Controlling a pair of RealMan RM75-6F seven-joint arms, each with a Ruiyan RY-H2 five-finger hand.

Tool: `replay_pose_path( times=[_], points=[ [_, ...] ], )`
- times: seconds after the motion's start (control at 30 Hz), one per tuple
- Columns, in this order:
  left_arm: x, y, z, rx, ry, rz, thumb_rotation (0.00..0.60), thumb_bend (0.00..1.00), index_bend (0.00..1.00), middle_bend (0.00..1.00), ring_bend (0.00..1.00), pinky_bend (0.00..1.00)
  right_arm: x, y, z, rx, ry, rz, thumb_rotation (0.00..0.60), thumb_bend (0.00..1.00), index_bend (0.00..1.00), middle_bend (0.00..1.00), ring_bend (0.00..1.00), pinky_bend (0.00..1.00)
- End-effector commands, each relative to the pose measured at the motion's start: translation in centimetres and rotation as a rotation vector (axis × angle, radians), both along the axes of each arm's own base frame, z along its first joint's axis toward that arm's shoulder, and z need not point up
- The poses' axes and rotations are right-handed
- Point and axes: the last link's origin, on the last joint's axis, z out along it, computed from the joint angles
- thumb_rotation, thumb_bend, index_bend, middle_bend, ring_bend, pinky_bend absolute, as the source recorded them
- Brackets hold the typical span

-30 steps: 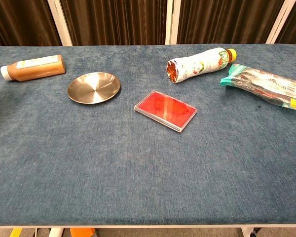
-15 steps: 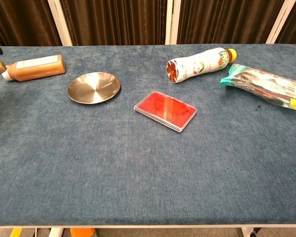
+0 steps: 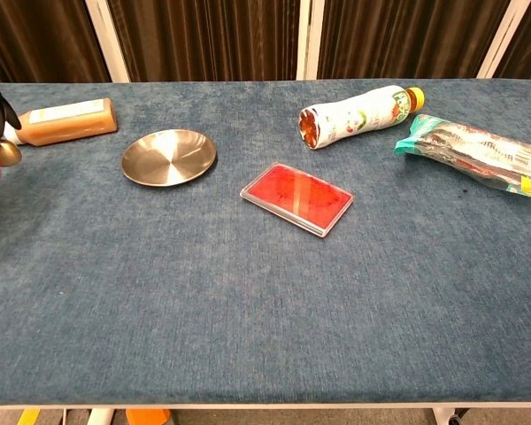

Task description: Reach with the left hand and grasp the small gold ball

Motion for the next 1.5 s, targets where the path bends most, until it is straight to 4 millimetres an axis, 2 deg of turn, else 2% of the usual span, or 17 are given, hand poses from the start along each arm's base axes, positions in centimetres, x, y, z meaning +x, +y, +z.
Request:
replay_pose_path(
  times=[0.03,0.2,0.33,0.8,1.13,1.2,1.4,1.5],
  points=[
    [0.1,-0.3,-0.4,0.060,0.051,-0.018,0.600,0.44,0.65,0.31,0.08,0.07,-0.1,0.0,0.1,-0.002,0.001,-0.001,0.600,0.21,0.00,0.00,0.00,0.00],
    [-0.5,-0.4,-1.5,0.103,0.143,-0.050,0.600,0.43,0.64,0.31,0.08,0.07,-0.2,0.0,-0.1,0.005,0.001,-0.011,0.600,0.21,0.00,0.00,0.00,0.00],
    [-0.9,-0.6,-2.8,0.044,0.066,-0.022,0.600,0.43,0.64,0.31,0.08,0.07,-0.3,0.0,-0.2,0.007,0.000,-0.013,0.600,0.21,0.00,0.00,0.00,0.00],
    [-2.5,-0.8,-6.0,0.008,0.062,-0.016,0.600,0.43,0.64,0.30,0.08,0.07,-0.6,0.0,-0.4,0.013,-0.005,-0.018,0.600,0.21,0.00,0.00,0.00,0.00],
    [-3.2,-0.6,-6.8,-0.009,0.053,-0.005,0.600,0.41,0.59,0.26,0.08,0.07,-0.8,0.1,-0.5,0.017,-0.007,-0.026,0.600,0.21,0.00,0.00,0.00,0.00],
    [-3.2,-0.6,-6.8,-0.010,0.046,-0.006,0.600,0.39,0.55,0.25,0.08,0.07,-0.8,0.1,-0.5,0.017,-0.008,-0.025,0.600,0.21,0.00,0.00,0.00,0.00],
    [-3.2,-0.5,-6.3,-0.003,0.025,-0.025,0.600,0.24,0.30,0.18,0.05,0.07,-0.7,0.1,-0.4,0.014,-0.007,-0.023,0.600,0.21,0.00,0.00,0.00,0.00],
    [-3.3,-0.5,-6.1,-0.005,0.016,-0.029,0.600,0.19,0.22,0.16,0.05,0.07,-0.7,0.1,-0.5,0.015,-0.007,-0.021,0.600,0.21,0.00,0.00,0.00,0.00]
  ],
)
